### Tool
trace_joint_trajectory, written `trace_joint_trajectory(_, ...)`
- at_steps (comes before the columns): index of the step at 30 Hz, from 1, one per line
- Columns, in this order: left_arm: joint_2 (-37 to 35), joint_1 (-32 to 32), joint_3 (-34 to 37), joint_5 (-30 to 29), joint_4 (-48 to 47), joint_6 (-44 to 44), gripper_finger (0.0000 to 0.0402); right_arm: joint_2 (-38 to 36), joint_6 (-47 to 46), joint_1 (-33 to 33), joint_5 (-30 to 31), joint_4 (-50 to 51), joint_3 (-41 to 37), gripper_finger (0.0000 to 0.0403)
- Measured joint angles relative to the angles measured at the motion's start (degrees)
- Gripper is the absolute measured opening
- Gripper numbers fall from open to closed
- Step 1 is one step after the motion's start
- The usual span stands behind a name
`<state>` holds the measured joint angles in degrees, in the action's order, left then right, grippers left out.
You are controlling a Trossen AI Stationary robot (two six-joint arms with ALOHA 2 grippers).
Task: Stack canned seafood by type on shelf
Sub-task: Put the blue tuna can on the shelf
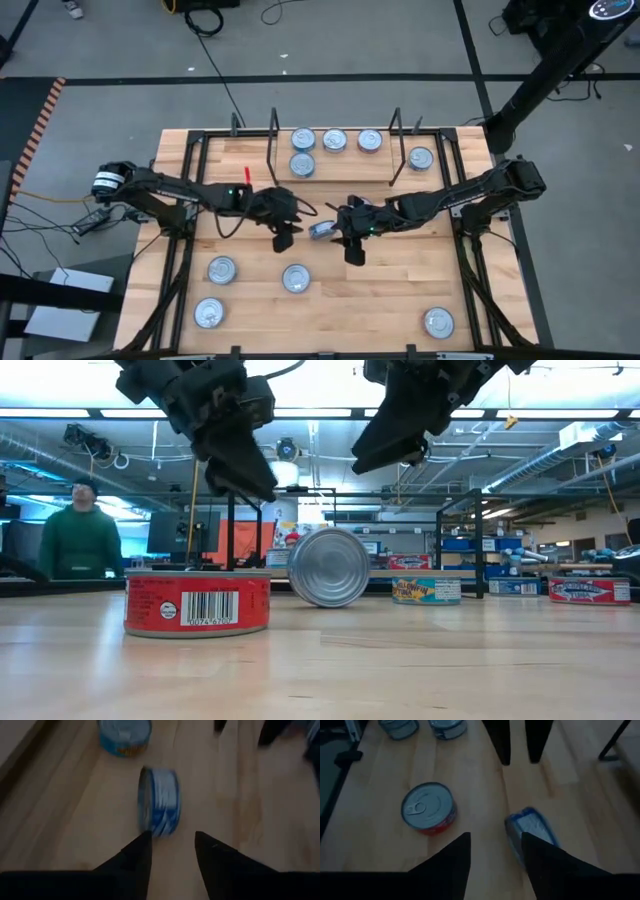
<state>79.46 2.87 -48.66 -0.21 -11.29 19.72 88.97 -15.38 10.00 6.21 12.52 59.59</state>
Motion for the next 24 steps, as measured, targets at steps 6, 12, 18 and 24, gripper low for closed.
trace_joint_trajectory(6, 2.01, 3.06, -0.06, -6.26, 2.36, 6.53, 0.0201, 0.01, 0.41, -0.16, -0.68, 2.07, -0.02, 0.0213)
trace_joint_trajectory(12, 5.4, 4.82, -0.04, -11.43, 3.1, 6.19, 0.0237, 0.02, 1.35, -0.7, 0.17, 3.12, -0.02, 0.0229)
trace_joint_trajectory(18, 5.49, 5.03, -0.02, -11.94, 2.81, 5.07, 0.0262, 0.0, 1.43, -0.66, 3.74, 3.39, -0.02, 0.0237)
trace_joint_trajectory(24, 6.1, 5.03, -0.3, -11.94, 3.44, 2.81, 0.0273, 0.02, -1.86, -0.92, 7.94, 3.2, -0.02, 0.0236)
